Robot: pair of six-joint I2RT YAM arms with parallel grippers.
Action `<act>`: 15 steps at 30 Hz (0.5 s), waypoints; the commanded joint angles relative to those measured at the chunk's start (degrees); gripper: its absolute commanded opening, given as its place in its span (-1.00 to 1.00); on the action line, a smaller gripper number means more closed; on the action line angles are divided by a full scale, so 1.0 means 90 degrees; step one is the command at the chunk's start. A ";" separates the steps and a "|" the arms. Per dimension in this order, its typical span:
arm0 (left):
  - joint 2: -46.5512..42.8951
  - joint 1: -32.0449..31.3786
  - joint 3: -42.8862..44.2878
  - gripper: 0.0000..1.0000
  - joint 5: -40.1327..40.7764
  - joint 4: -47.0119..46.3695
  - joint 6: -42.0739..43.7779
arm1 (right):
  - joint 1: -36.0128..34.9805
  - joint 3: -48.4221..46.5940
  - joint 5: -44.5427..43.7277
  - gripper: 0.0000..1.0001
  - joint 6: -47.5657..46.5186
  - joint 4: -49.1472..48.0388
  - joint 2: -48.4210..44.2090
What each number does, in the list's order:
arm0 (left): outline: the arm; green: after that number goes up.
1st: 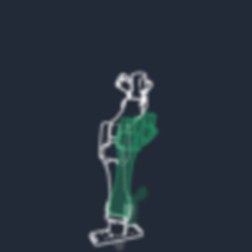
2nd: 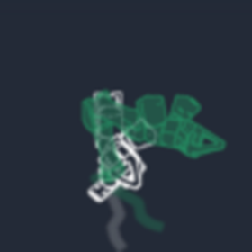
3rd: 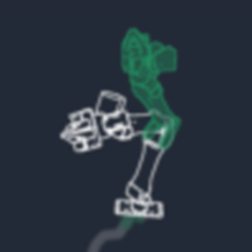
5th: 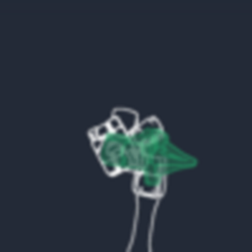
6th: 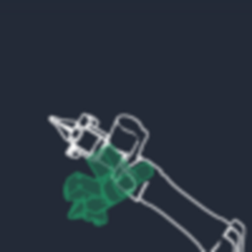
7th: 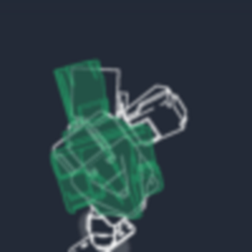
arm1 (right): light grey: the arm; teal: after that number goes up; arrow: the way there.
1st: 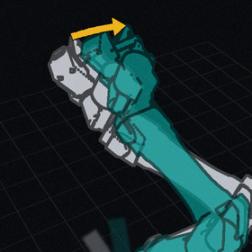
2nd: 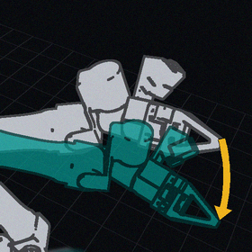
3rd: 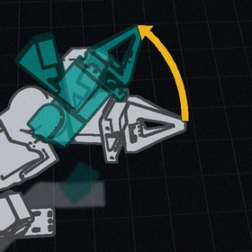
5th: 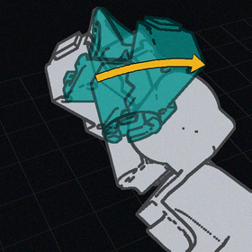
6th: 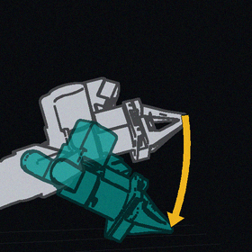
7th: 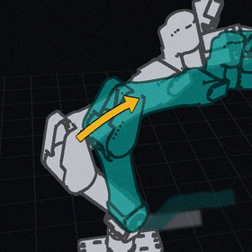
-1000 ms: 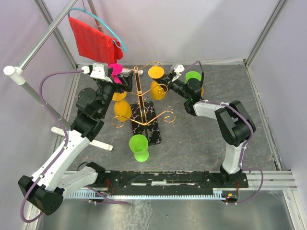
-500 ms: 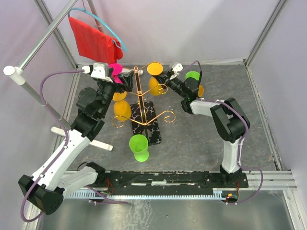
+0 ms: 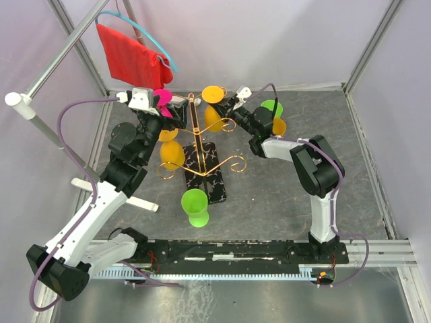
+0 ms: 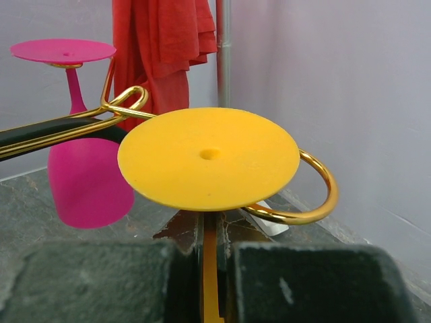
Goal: Place the wine glass upside down on the wine glass rack
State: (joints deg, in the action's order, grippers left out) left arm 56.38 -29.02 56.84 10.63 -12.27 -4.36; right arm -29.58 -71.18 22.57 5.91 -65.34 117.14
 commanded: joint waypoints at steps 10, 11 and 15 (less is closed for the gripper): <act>-0.0066 -0.0026 0.0035 0.98 0.0090 -0.0111 0.0301 | 0.0000 -0.0615 -0.0973 -0.99 -0.0131 0.0261 0.0190; -0.0071 -0.0019 0.0033 0.98 0.0091 -0.0111 0.0302 | -0.0001 -0.0635 -0.1046 -0.99 -0.0148 0.0331 0.0174; -0.0047 -0.0026 0.0047 0.98 0.0092 -0.0111 0.0300 | 0.0006 -0.0632 -0.1339 -0.99 -0.0240 0.0346 0.0180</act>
State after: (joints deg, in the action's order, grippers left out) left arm 56.36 -29.02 56.82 10.66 -12.27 -3.97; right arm -30.50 -74.17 17.30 5.65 -62.43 118.26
